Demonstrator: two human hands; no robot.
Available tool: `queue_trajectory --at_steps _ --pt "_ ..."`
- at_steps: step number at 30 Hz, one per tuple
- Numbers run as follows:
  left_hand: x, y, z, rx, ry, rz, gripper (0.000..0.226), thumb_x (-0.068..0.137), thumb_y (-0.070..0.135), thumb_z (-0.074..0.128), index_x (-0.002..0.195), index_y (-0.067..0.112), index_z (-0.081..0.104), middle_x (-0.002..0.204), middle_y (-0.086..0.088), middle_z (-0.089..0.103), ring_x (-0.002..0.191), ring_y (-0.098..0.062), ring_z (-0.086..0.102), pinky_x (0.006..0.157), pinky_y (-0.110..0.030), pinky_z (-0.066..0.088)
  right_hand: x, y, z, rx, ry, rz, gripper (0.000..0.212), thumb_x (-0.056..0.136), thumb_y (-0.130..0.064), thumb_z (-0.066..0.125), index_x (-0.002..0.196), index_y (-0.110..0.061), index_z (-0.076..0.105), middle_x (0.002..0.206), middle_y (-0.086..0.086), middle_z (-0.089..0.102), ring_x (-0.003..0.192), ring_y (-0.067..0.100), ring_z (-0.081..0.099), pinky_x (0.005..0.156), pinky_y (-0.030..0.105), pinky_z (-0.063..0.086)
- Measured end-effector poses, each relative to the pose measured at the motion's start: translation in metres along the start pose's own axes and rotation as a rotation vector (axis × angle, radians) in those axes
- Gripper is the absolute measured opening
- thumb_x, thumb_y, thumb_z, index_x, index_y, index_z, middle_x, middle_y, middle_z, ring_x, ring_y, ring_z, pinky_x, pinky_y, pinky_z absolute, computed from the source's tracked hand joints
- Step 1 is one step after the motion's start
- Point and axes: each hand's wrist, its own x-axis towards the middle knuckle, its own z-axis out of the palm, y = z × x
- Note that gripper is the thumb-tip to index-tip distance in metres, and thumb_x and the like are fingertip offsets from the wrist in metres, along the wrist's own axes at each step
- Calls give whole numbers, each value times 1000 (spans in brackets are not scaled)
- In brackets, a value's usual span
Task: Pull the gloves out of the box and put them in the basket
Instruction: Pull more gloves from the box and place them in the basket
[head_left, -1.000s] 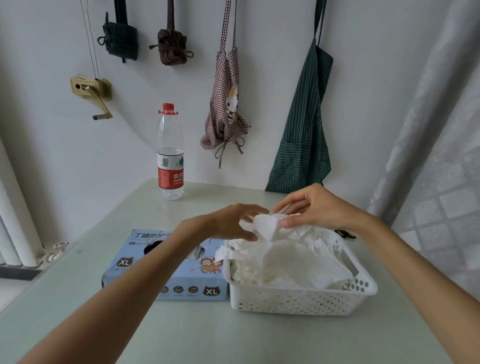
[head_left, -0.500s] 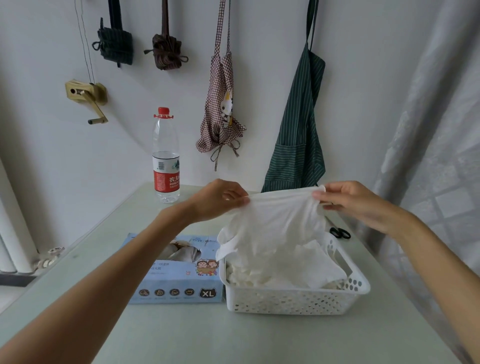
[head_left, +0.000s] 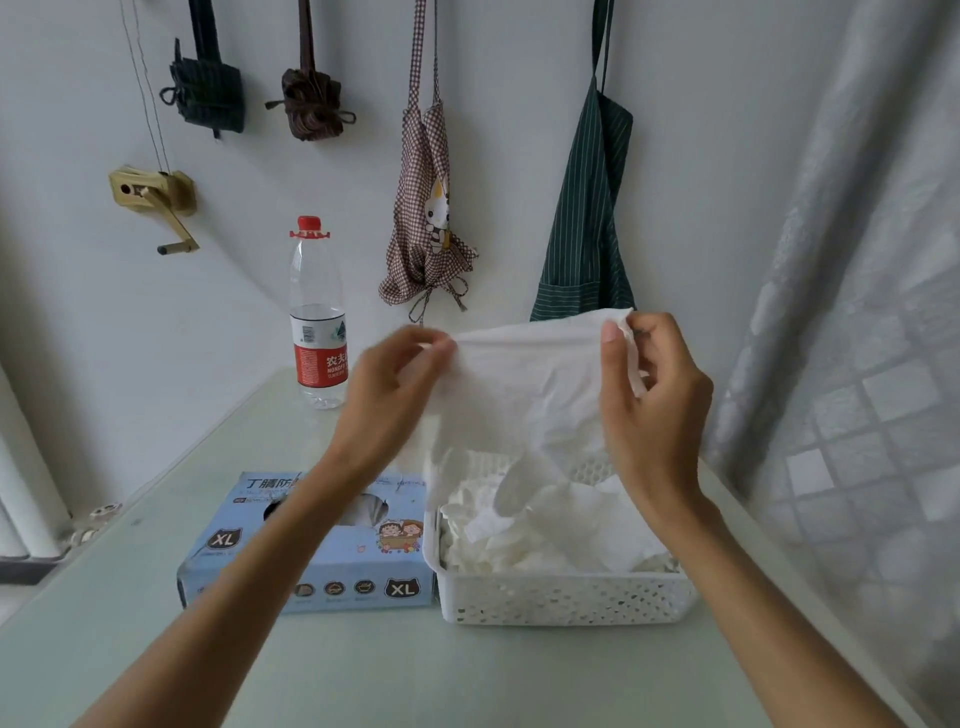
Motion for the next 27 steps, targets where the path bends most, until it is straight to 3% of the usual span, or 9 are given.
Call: queue_trajectory --at_steps 4,7,9,12,15,22,27 --pt "6 -4 -5 198 52 120 9 92 29 57 91 24 65 71 13 64 57 2 54 53 -13 42 -13 7 -7 73 -102 121 11 98 -26 50 90 -19 54 38 -11 36 38 8 30 41 18 23" --pt "4 -43 19 477 -166 40 12 90 41 57 90 32 66 65 11 65 54 -2 56 54 -24 40 -34 47 -9 -77 -167 294 13 98 -26 49 99 -16 57 36 -10 39 37 10 32 42 20 24" --pt "0 -71 37 639 -335 -10 19 91 46 54 95 33 67 78 8 71 71 -12 64 62 -26 45 -45 71 -11 -245 -241 392 19 97 -25 50 107 -13 60 49 -13 52 47 5 44 50 24 33" --pt "1 -97 57 767 -465 23 29 91 53 50 101 32 66 94 5 72 87 -18 64 68 -27 44 -53 100 -16 -466 -399 462 26 98 -29 47 114 -12 59 91 9 69 80 25 62 63 28 36" --pt "8 -109 71 872 -519 124 36 89 58 46 104 31 65 96 4 70 87 -20 63 65 -26 37 -51 115 -20 -647 -521 423 28 100 -33 41 117 -14 55 101 13 66 95 33 60 66 30 35" --pt "14 -122 86 1051 -594 345 43 91 59 40 114 27 57 102 5 70 89 -21 64 67 -28 40 -48 132 -21 -978 -695 172 30 103 -33 32 122 -15 47 102 7 67 89 27 65 63 31 38" --pt "17 -117 87 996 -527 469 40 88 52 54 111 20 62 97 4 70 86 -21 66 62 -25 36 -46 145 -12 -1209 -811 -1 26 97 -17 51 122 -11 45 91 0 70 78 18 67 44 26 26"
